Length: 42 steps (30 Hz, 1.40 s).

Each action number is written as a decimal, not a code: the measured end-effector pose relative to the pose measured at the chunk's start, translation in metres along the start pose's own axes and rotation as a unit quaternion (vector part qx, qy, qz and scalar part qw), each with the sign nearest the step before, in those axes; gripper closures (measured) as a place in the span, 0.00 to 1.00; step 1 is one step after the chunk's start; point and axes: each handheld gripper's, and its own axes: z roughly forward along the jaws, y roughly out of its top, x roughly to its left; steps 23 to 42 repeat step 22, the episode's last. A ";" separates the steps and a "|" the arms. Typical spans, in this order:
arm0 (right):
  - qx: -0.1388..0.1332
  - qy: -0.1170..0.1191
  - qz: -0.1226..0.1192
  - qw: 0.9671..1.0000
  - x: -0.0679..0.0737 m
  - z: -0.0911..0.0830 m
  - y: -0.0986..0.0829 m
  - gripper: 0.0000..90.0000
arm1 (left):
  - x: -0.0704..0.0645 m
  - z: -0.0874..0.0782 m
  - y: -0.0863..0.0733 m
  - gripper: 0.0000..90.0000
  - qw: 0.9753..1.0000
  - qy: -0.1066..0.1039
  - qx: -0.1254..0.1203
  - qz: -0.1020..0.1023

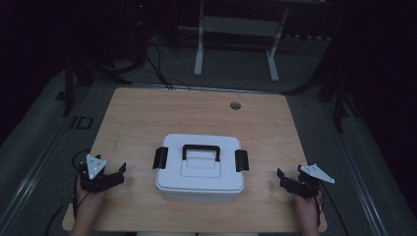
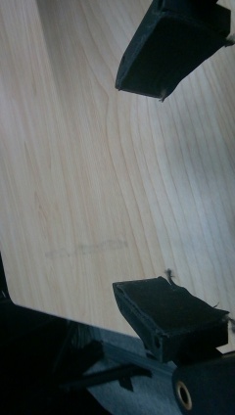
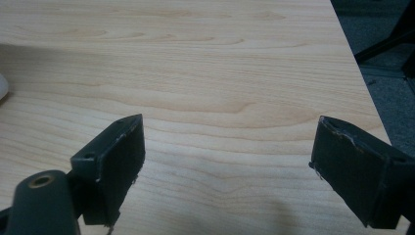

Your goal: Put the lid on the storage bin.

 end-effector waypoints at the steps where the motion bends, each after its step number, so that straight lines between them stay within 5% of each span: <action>1: 0.001 -0.001 0.000 1.000 0.000 0.000 0.000 0.14 | 0.000 0.000 0.000 0.09 1.000 0.006 -0.004 0.000; 10: 0.001 -0.004 0.002 1.000 0.000 0.001 0.001 0.14 | 0.001 -0.001 -0.002 0.09 1.000 0.017 -0.011 -0.012; 12: 0.003 -0.003 -0.002 1.000 0.001 0.001 0.001 0.14 | 0.000 -0.002 -0.002 0.09 0.999 0.035 -0.019 -0.010; 42: 0.006 0.001 -0.003 1.000 0.001 0.002 0.001 0.14 | 0.000 -0.002 -0.003 0.09 0.999 0.037 -0.024 -0.013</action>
